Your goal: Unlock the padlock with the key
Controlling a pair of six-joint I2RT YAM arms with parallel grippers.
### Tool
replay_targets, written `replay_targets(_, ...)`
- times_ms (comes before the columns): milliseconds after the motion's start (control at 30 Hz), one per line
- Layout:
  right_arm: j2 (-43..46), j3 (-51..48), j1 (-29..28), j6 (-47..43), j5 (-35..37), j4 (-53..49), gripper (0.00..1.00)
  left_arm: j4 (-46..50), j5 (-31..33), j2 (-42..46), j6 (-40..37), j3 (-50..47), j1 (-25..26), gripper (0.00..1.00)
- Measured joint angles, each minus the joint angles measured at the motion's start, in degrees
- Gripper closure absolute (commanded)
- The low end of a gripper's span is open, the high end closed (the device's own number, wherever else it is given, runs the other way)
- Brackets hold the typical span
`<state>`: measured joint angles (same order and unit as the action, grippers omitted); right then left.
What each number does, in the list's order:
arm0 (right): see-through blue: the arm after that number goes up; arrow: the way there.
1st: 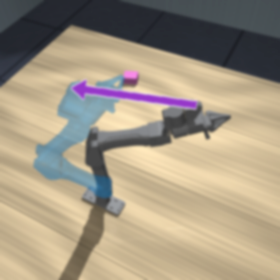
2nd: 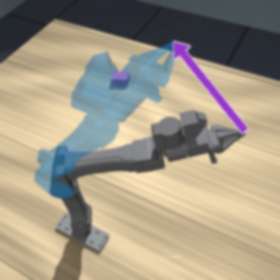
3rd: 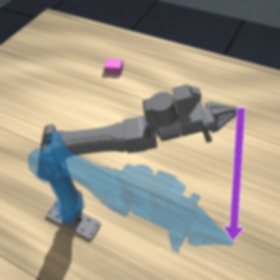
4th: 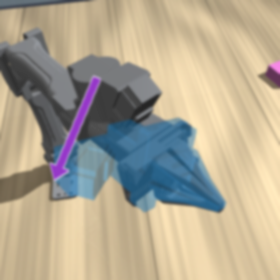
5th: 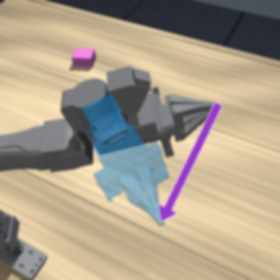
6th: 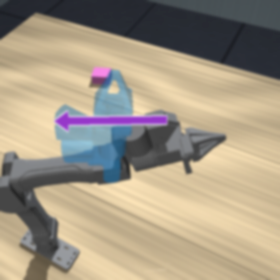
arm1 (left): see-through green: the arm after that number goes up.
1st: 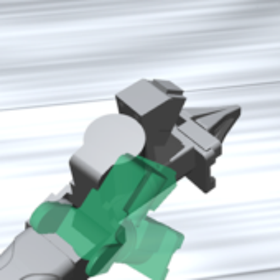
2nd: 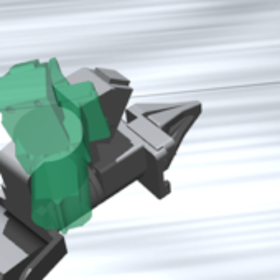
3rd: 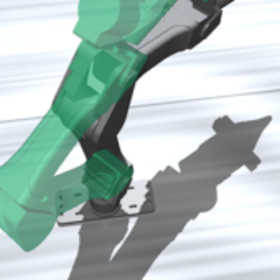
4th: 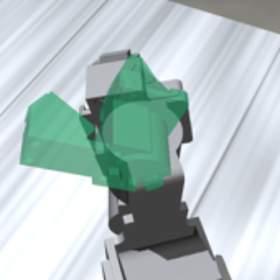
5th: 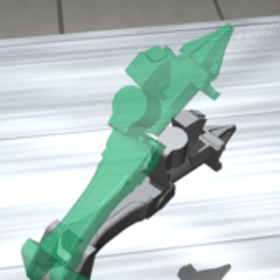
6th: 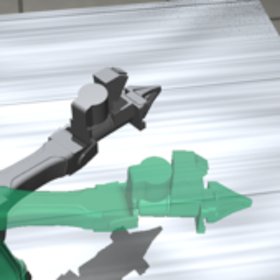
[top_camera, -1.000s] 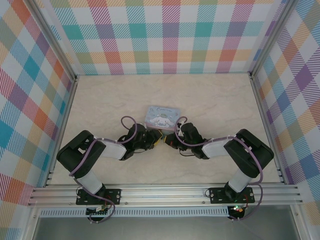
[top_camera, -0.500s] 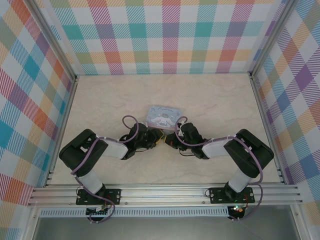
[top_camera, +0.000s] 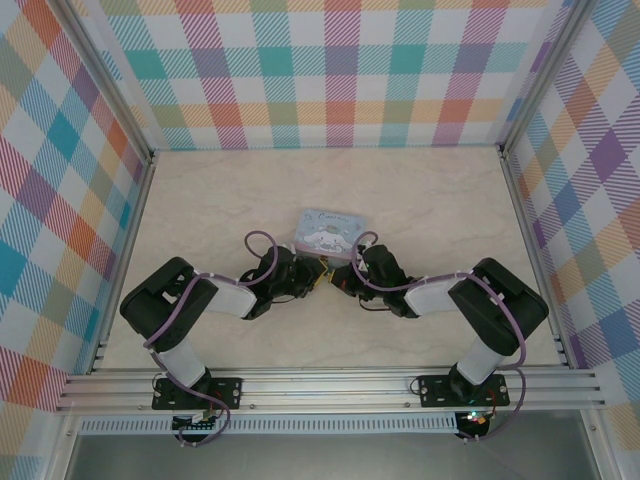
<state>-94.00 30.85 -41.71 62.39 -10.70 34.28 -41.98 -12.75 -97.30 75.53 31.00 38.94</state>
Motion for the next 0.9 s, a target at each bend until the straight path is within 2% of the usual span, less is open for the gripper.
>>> replay_targets(167, 0.28, -0.07, 0.02, 0.26, 0.46, -0.04, 0.88, -0.22, 0.0, 0.0, -0.04, 0.0, 0.02, 0.92)
replay_targets(467, 0.83, -0.44, 0.11, 0.17, 1.09, -0.5, 0.81, -0.46, -0.07, 0.02, -0.09, 0.07, 0.42, 0.92)
replay_targets(900, 7.58, -1.42, 0.11, -3.69, 2.82, -6.47, 0.52, 0.17, -0.02, 0.02, -0.11, 0.96, 0.7, 0.92)
